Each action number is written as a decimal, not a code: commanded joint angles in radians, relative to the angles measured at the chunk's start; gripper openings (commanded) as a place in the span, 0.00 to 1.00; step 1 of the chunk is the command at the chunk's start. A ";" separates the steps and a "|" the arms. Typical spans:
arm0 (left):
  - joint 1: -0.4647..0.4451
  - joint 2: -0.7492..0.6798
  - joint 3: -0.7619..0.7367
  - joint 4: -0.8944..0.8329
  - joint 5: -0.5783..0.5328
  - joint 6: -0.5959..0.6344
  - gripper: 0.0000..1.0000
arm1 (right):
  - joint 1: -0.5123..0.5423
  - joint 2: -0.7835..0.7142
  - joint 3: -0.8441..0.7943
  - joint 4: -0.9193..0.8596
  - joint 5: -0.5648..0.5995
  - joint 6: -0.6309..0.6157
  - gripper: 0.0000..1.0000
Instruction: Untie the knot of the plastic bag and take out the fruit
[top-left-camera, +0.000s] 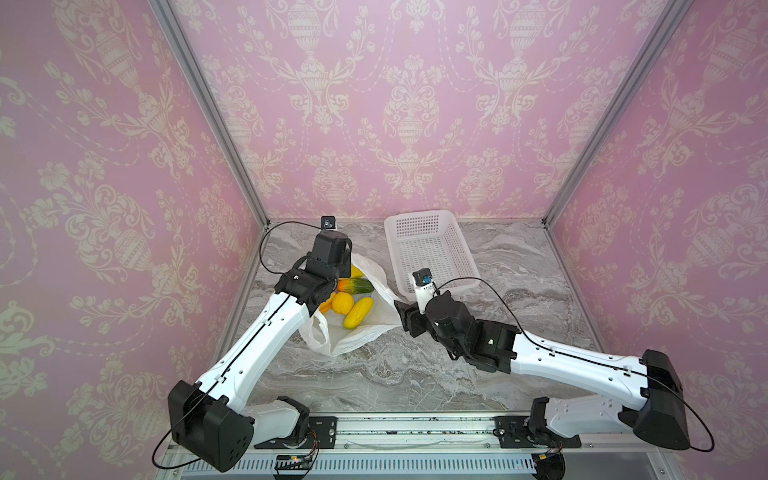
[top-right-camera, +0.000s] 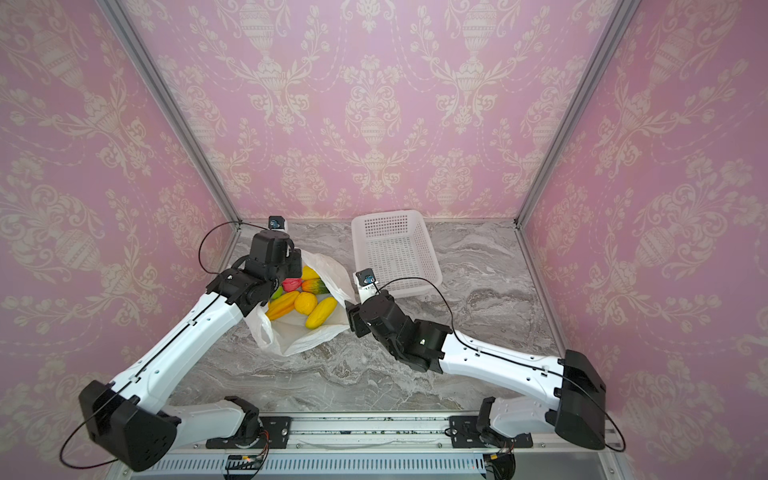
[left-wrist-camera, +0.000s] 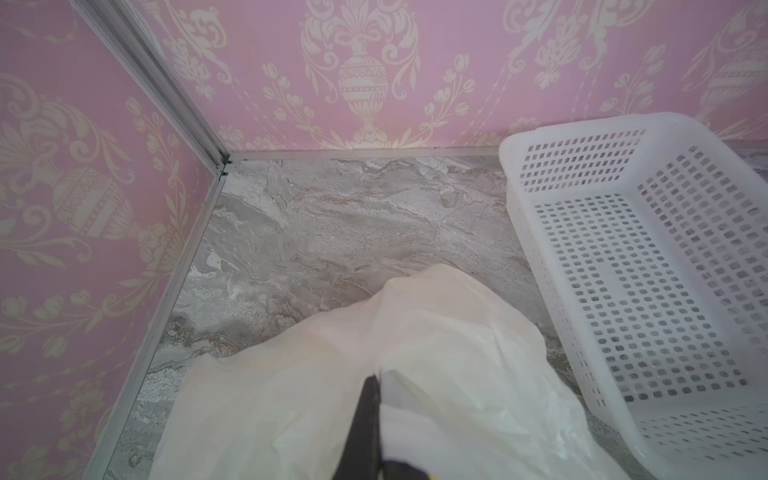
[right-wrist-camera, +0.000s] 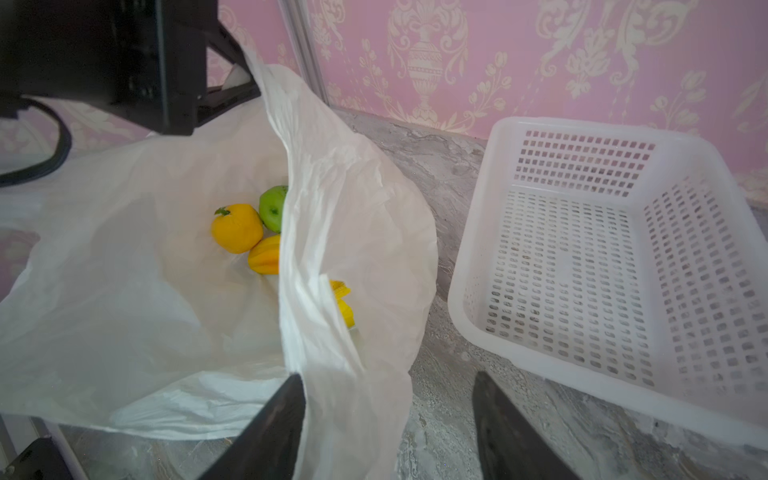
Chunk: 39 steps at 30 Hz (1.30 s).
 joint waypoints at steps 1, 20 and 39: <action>-0.004 0.035 0.110 -0.052 -0.028 0.067 0.00 | 0.034 -0.035 -0.017 0.055 0.039 -0.093 0.72; -0.036 0.047 0.417 -0.150 -0.216 0.088 0.00 | 0.107 -0.033 -0.031 0.105 0.042 -0.160 1.00; -0.325 -0.373 -0.313 0.021 0.020 0.073 0.00 | 0.108 0.084 -0.034 0.104 0.145 -0.181 0.99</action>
